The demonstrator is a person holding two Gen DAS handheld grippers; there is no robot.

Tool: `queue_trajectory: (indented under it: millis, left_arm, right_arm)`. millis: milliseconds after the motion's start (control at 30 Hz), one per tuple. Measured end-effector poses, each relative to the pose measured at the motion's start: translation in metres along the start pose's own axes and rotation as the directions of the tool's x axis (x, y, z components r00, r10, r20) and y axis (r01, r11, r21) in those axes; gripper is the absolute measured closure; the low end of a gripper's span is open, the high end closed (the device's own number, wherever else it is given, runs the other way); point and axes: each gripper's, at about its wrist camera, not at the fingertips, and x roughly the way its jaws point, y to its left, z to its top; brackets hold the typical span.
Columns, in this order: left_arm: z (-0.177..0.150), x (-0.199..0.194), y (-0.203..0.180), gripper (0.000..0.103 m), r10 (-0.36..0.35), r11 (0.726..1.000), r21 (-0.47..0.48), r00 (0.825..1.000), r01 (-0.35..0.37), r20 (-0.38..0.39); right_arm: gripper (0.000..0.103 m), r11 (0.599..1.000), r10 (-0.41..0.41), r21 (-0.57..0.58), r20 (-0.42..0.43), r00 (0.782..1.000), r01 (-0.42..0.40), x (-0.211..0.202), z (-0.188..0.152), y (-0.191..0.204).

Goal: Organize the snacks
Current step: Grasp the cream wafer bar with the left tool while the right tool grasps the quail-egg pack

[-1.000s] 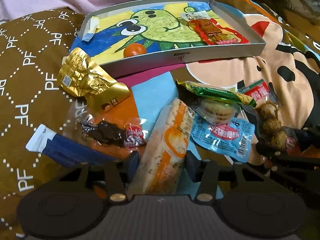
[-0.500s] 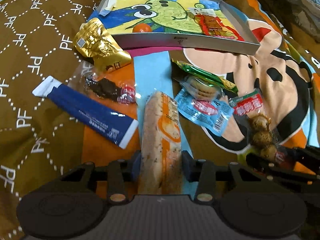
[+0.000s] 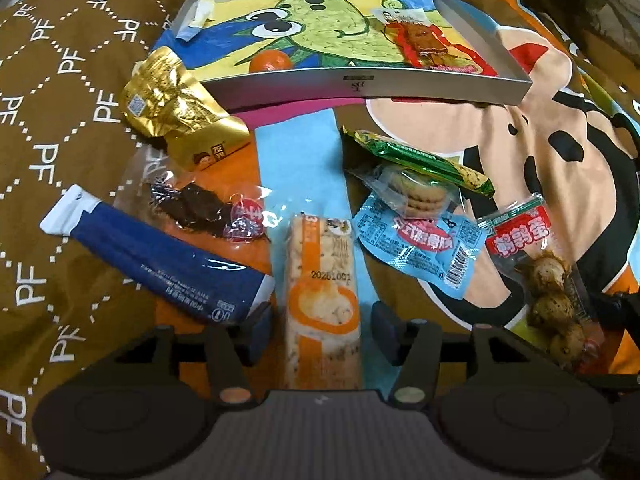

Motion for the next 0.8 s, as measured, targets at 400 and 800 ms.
queue_trajectory:
  millis: [400,800]
  left_arm:
    - [-0.014,-0.019,0.000,0.066,-0.009,0.997,-0.072,1.000,0.007,-0.027]
    - [-0.031,-0.047,-0.011,0.067,-0.019,0.993,-0.121,0.996,0.009,-0.082]
  right_arm:
    - [0.059,1.000,0.004,0.022,0.001,1.000,-0.004,-0.006,-0.003,0.003]
    - [0.063,0.998,0.054,-0.017,0.011,0.998,-0.054,-0.029,-0.011,0.007]
